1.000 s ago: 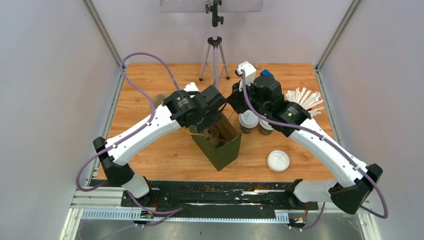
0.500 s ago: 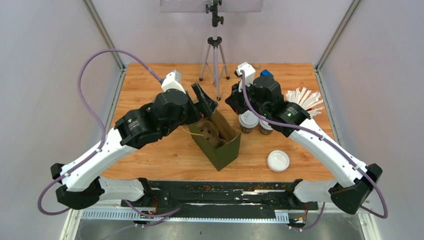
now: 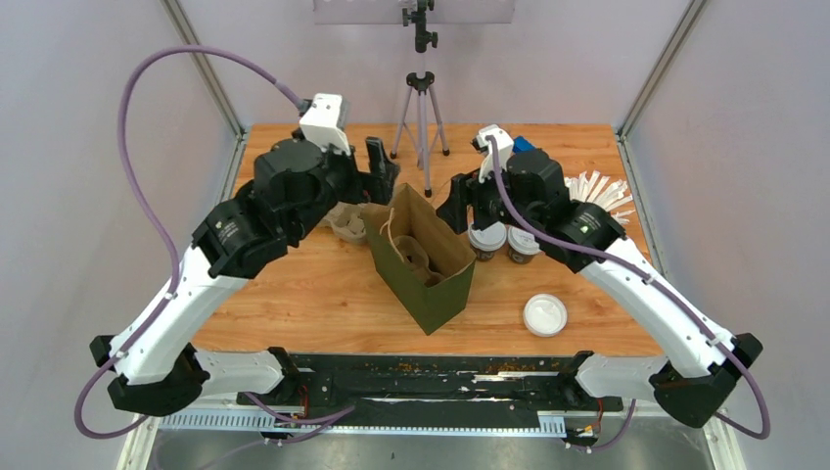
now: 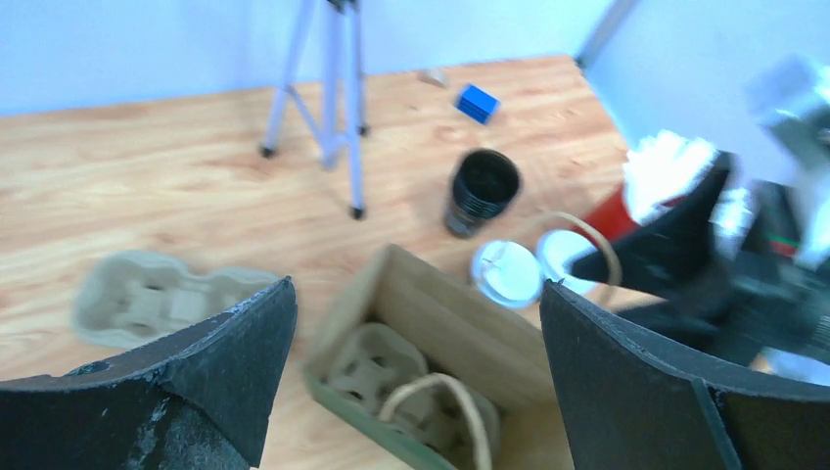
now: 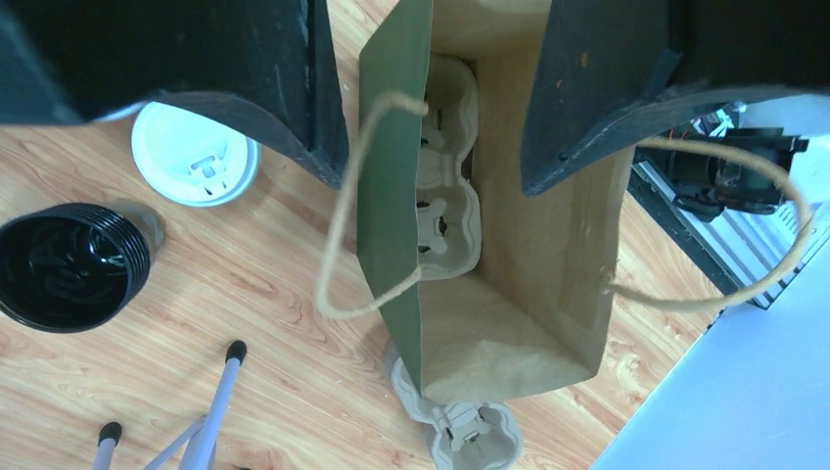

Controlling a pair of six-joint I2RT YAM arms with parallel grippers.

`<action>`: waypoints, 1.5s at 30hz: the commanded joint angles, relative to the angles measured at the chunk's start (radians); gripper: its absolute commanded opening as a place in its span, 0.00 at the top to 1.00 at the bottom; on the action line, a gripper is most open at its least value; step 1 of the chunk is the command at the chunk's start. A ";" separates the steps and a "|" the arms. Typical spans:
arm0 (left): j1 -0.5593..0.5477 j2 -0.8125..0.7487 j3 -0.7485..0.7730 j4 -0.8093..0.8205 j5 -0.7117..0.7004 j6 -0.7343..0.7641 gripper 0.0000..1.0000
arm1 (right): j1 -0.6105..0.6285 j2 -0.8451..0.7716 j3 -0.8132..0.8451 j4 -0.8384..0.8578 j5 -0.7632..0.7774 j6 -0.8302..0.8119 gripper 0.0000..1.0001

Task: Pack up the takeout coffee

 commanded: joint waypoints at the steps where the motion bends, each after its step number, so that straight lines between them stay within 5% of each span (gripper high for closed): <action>1: 0.108 -0.029 0.038 -0.066 0.028 0.187 0.00 | 0.006 -0.082 0.079 -0.124 -0.004 0.033 0.32; 9: 0.328 0.059 0.094 -0.150 0.461 0.240 0.08 | 0.006 -0.218 0.047 -0.286 0.007 0.134 0.28; 14: 0.338 0.133 0.119 -0.189 0.464 0.288 0.14 | 0.005 -0.301 -0.005 -0.392 0.048 0.112 0.27; 22: 0.366 0.253 0.069 -0.187 0.666 0.388 0.26 | 0.005 -0.385 -0.054 -0.416 0.062 0.137 0.29; 35: 0.366 0.255 -0.098 -0.105 0.694 0.432 0.45 | 0.007 -0.398 -0.052 -0.391 0.017 0.076 0.29; 41: 0.366 0.232 -0.137 -0.075 0.663 0.421 0.81 | 0.006 -0.386 -0.064 -0.403 0.037 0.101 0.28; 45: 0.366 0.226 -0.096 -0.140 0.618 0.358 0.91 | 0.004 -0.353 -0.059 -0.418 0.130 0.116 0.28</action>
